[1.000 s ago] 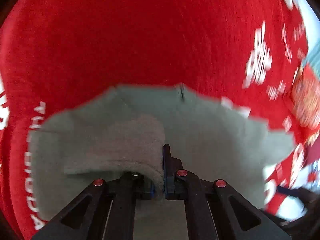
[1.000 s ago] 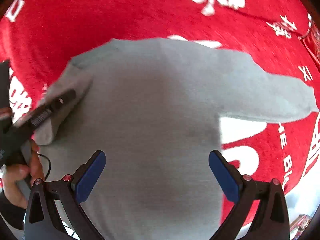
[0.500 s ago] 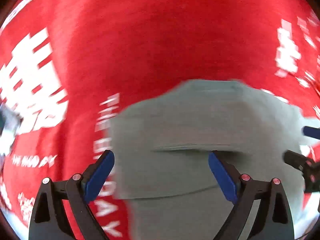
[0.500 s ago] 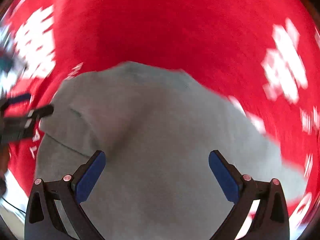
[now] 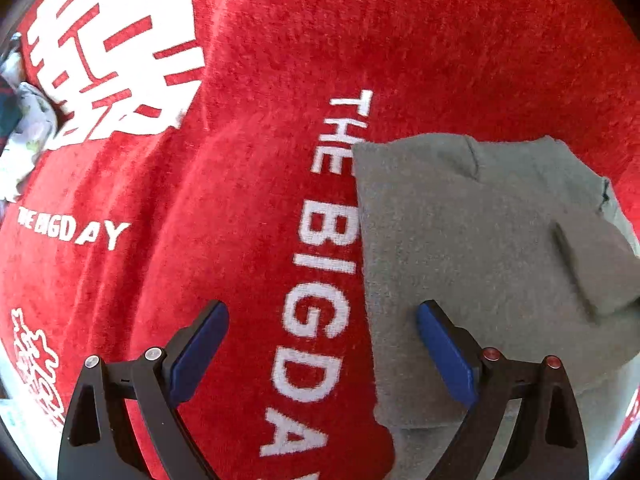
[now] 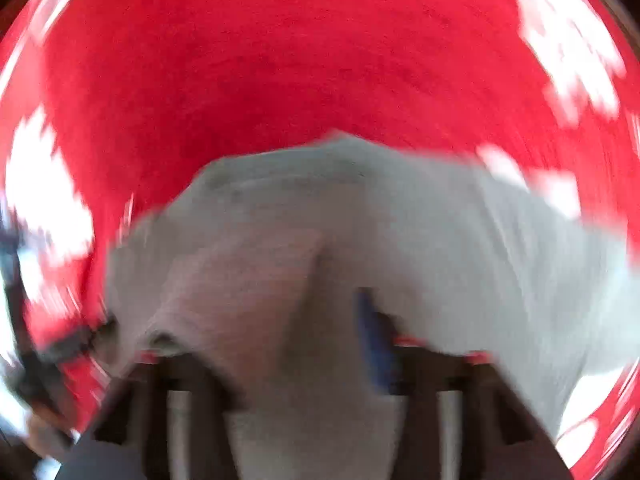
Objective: Fold small clothes
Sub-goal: 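Open the left tool to release the folded sleeve and withdraw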
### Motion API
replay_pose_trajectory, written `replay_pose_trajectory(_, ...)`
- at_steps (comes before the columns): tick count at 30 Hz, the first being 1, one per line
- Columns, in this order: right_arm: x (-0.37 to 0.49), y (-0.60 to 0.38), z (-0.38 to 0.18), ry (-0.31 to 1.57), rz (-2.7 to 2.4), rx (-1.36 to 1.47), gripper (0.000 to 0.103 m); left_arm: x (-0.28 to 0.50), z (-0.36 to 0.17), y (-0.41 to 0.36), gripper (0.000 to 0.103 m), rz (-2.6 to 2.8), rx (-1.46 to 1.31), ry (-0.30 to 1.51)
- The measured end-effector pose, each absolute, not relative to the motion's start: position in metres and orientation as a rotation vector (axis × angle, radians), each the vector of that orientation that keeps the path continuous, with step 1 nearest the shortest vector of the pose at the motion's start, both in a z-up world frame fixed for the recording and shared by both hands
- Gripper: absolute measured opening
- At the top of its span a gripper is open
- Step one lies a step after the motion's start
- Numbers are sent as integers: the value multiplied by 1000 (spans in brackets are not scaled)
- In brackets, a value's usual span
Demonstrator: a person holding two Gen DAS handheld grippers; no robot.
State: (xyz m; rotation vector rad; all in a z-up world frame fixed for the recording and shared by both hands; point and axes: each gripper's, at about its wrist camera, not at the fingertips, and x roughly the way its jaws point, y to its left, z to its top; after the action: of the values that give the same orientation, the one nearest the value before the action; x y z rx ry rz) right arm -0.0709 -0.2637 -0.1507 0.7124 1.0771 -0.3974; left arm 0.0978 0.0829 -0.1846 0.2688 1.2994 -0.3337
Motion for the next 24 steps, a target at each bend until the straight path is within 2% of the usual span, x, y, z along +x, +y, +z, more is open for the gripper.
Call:
replay_pose_trajectory(4,-120,-297,-172,987,-455,1073,69,112,-177,67,96,-380,284,1278)
replay_pose_trajectory(8,-134,-304,-166,941,-482,1135,69,137,-192,50,96,-406,277,1349)
replay_pose_trajectory(10,-129,-298,-155,1011,-528,1008,69,141,-193,44,96,-397,278,1344)
replay_pose_trajectory(12,-114,-287,-140,1120,-556,695,69,140,-190,39,96,-392,300,1326)
replay_pose_trajectory(14,-105,-273,-128,1131,-544,478,69,136,-191,33,96,-375,344,1316)
replay_pose_trajectory(15,-104,-274,-124,1106,-529,475,69,133,-192,29,96,-363,372,1298)
replay_pose_trajectory(17,-117,-296,-123,1030,-548,663,69,129,-192,24,96,-351,395,1272)
replay_pose_trajectory(20,-159,-333,-151,870,-612,1145,69,127,-193,24,96,-348,374,1264)
replay_pose_trajectory(24,-204,-346,-178,679,-613,1504,69,129,-197,29,96,-373,369,1273)
